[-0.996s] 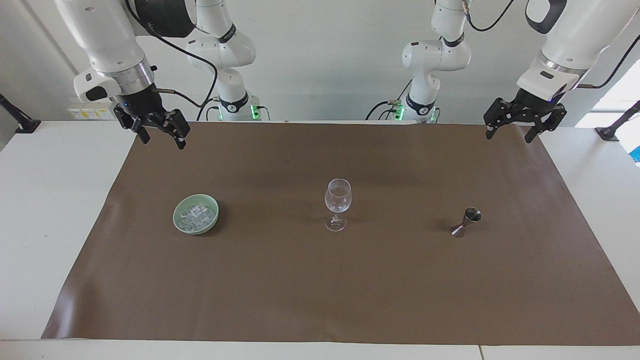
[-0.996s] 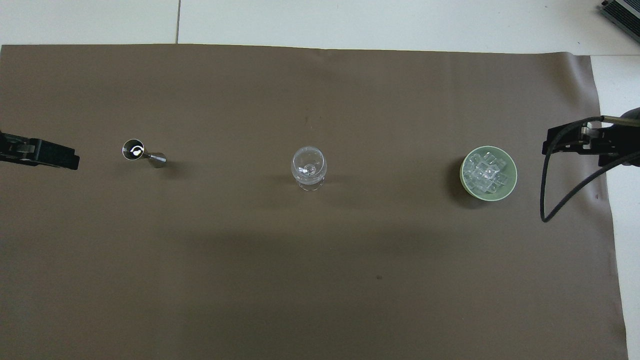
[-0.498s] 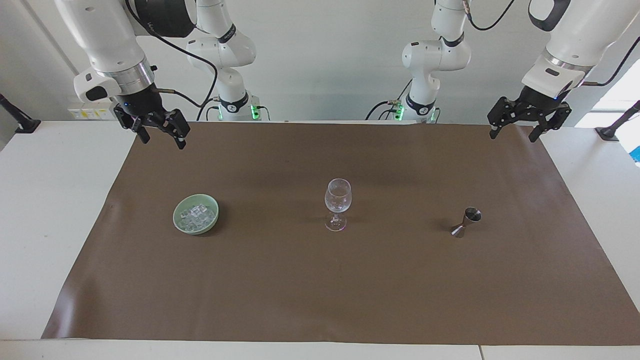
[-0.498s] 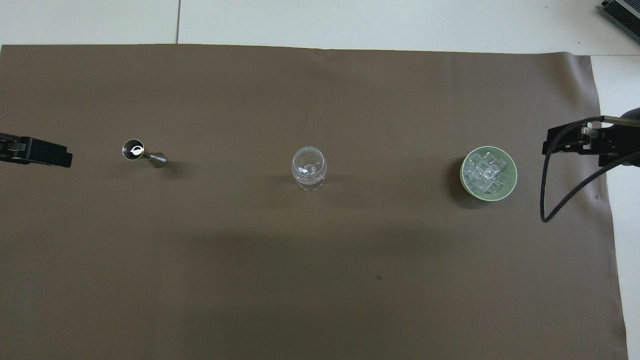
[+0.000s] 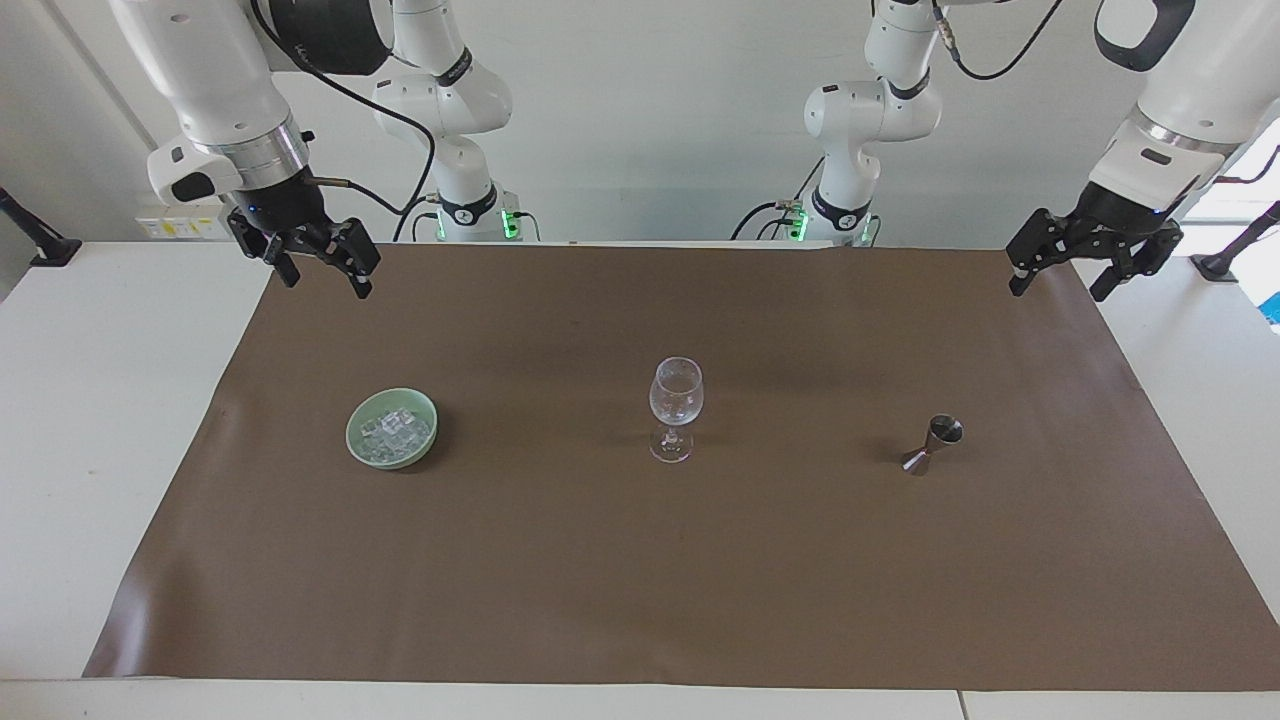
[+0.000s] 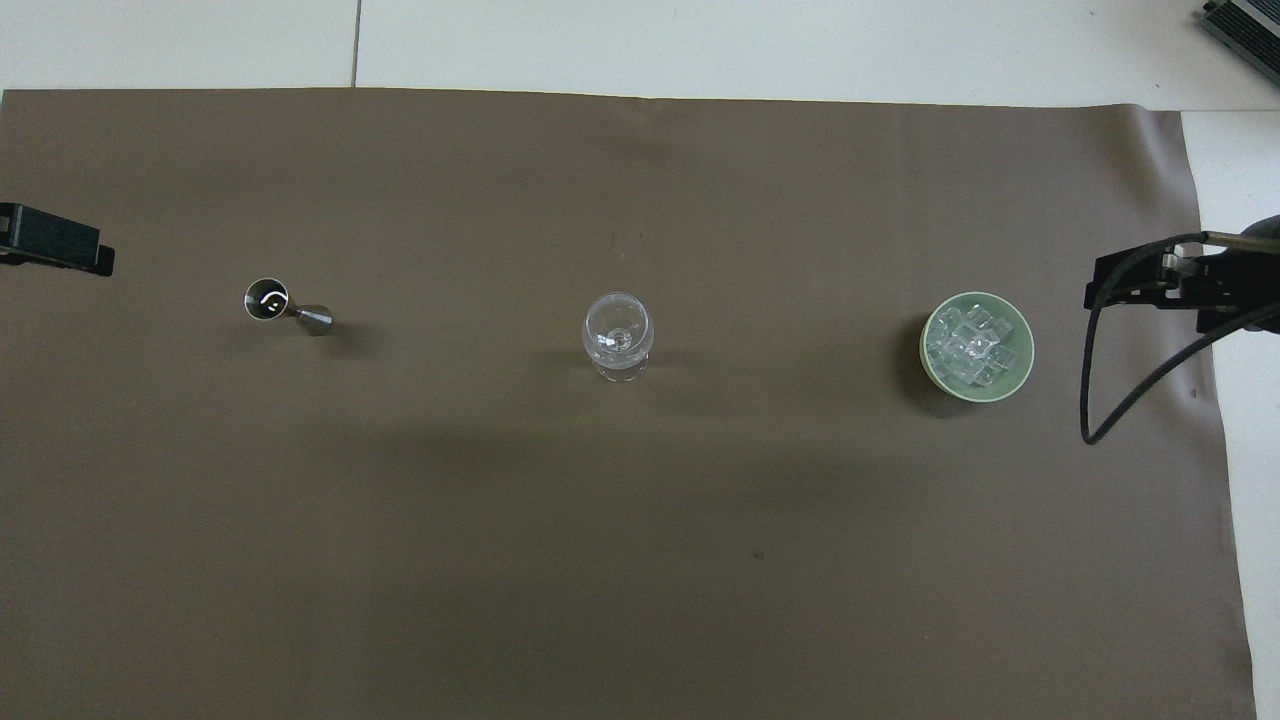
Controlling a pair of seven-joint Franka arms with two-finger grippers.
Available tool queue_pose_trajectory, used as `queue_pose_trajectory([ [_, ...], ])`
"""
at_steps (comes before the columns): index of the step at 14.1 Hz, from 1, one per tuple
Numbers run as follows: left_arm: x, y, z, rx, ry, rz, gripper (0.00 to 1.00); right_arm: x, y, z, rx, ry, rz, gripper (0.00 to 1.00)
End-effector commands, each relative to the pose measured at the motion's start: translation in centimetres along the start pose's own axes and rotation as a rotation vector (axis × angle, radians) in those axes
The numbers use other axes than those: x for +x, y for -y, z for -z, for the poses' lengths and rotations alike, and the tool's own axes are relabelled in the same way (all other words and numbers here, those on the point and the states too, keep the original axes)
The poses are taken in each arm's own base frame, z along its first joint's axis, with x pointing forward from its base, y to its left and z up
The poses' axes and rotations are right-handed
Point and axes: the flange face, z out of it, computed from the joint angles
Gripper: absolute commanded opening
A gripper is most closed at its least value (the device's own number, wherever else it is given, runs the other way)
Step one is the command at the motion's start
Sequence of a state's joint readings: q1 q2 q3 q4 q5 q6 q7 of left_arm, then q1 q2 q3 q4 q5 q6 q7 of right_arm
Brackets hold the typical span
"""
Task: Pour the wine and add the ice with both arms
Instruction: 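Raise and open the left gripper above the small silver cup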
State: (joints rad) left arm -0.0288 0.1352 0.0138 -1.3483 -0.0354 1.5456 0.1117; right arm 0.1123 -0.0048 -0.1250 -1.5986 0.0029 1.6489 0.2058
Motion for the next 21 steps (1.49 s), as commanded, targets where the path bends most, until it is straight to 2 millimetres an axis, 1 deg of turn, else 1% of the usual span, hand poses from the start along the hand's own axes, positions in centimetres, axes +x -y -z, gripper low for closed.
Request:
queue_pose_trajectory([
  [1, 3.4, 1.4, -1.7, -0.023, 0.047, 0.046, 1.0, -0.7, -0.3, 0.1, 0.024, 0.012, 0.013, 1.0],
  [2, 3.8, 2.2, -2.2, -0.036, 0.048, 0.086, 1.0, -0.7, -0.3, 0.1, 0.024, 0.011, 0.013, 1.0],
  [4, 4.7, 3.2, -4.4, -0.049, 0.077, 0.121, 1.0, -0.7, -0.3, 0.1, 0.024, 0.011, 0.013, 1.0],
  [7, 5.4, 4.1, -6.4, -0.061, 0.103, 0.233, 1.0, -0.7, -0.3, 0.1, 0.025, 0.011, 0.012, 1.0],
  [8, 5.6, 4.0, -6.6, -0.07, 0.102, 0.291, 1.0, -0.7, -0.3, 0.1, 0.024, 0.011, 0.013, 1.0],
  [9, 5.9, 4.1, -7.3, -0.105, 0.111, 0.367, 1.0, -0.7, -0.3, 0.0, 0.025, 0.013, 0.012, 1.0],
  [10, 5.9, 5.2, -7.6, -0.151, 0.114, 0.435, 1.0, -0.7, -0.3, 0.1, 0.024, 0.011, 0.013, 1.0],
  [11, 6.0, 5.5, -7.9, -0.191, 0.117, 0.489, 1.0, -0.7, -0.3, 0.1, 0.025, 0.011, 0.012, 1.0],
  [14, 6.6, 5.7, -9.5, -0.22, 0.121, 0.676, 1.0, -0.7, -0.3, 0.1, 0.024, 0.011, 0.013, 1.0],
  [15, 6.8, 5.8, -10.0, -0.241, 0.12, 0.714, 1.0, -0.7, -0.3, 0.1, 0.025, 0.013, 0.013, 1.0],
  [17, 6.8, 7.3, -10.7, -0.298, 0.129, 0.818, 1.0, -0.7, -0.3, 0.1, 0.024, 0.011, 0.013, 1.0],
  [18, 6.9, 7.5, -11.3, -0.314, 0.118, 0.894, 1.0, -0.7, -0.3, 0.1, 0.025, 0.011, 0.012, 1.0],
  [20, 6.7, 8.1, -12.6, -0.323, 0.103, 0.969, 1.0, -0.7, -0.3, 0.1, 0.025, 0.011, 0.012, 1.0],
  [21, 6.7, 7.9, -12.8, -0.319, 0.094, 0.985, 1.0, -0.7, -0.3, 0.1, 0.025, 0.011, 0.012, 1.0],
])
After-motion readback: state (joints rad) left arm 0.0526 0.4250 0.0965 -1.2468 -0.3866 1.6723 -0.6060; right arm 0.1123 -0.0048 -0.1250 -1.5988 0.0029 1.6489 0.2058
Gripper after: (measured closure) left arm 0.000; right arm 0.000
